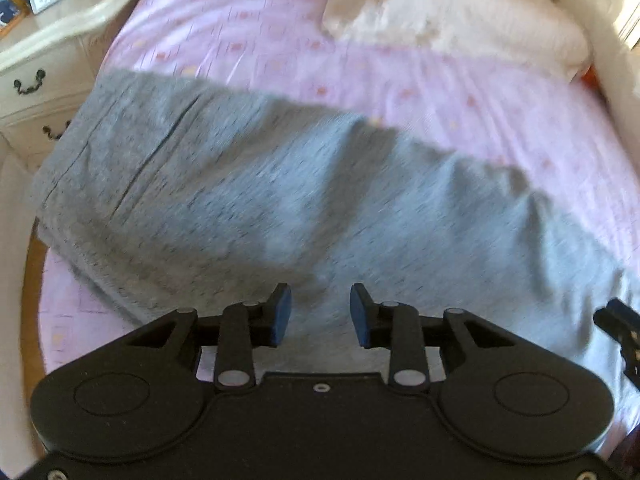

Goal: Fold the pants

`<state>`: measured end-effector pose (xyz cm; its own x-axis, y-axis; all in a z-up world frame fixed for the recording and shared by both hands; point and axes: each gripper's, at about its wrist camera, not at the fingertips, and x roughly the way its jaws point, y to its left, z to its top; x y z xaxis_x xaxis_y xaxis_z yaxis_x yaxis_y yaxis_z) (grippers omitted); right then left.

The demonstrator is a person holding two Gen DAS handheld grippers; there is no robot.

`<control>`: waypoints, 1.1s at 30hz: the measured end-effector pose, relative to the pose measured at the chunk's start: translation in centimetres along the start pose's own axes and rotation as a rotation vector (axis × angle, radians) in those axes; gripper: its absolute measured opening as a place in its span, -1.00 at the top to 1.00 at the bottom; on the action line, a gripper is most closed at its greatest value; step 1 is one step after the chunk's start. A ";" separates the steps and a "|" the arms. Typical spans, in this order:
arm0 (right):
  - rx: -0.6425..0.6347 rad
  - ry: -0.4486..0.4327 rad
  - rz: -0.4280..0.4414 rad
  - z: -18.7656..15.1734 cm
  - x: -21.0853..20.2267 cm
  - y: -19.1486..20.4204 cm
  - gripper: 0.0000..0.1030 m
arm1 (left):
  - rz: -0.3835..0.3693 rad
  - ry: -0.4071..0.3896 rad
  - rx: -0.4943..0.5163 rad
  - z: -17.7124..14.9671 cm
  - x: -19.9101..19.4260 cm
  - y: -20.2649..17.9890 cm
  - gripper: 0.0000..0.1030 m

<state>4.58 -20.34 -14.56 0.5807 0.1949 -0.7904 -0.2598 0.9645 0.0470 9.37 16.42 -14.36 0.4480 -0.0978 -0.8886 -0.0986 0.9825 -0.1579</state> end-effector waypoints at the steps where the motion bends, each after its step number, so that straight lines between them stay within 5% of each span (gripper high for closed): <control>1: -0.024 0.024 -0.036 0.3 1.5 -0.2 0.50 | -0.006 -0.022 -0.002 -0.1 -0.1 -0.2 0.15; 7: -0.151 -0.059 -0.045 2.0 2.5 -0.5 0.42 | 0.072 -0.027 -0.021 0.2 1.2 -0.9 0.19; 19: -0.389 0.058 0.149 3.8 4.6 -2.0 0.40 | 0.066 -0.073 -0.011 0.0 0.9 -1.2 0.20; 21: -0.399 0.083 0.202 4.3 4.6 -2.5 0.51 | 0.067 -0.069 -0.004 0.1 1.1 -1.3 0.20; 22: -0.388 0.098 0.240 4.6 4.5 -2.8 0.89 | 0.066 -0.066 0.000 0.1 1.2 -1.4 0.20; 23: -0.378 0.105 0.252 4.7 4.4 -2.8 0.93 | 0.065 -0.064 0.002 0.1 1.2 -1.4 0.20; 27: -0.441 0.017 0.125 4.9 3.1 -1.5 0.94 | 0.060 -0.070 -0.001 0.0 0.9 -1.2 0.20; 30: -0.373 0.088 0.144 4.6 4.5 -1.5 0.93 | 0.050 -0.082 -0.009 -0.1 0.7 -1.0 0.20; 33: -0.405 0.047 0.115 4.5 4.2 -0.3 0.83 | 0.059 -0.044 0.013 0.1 1.3 -1.2 0.20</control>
<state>10.58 -19.01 -15.09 0.4969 0.2801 -0.8214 -0.6084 0.7874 -0.0995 10.12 15.08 -15.28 0.4807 -0.0332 -0.8763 -0.1146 0.9883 -0.1003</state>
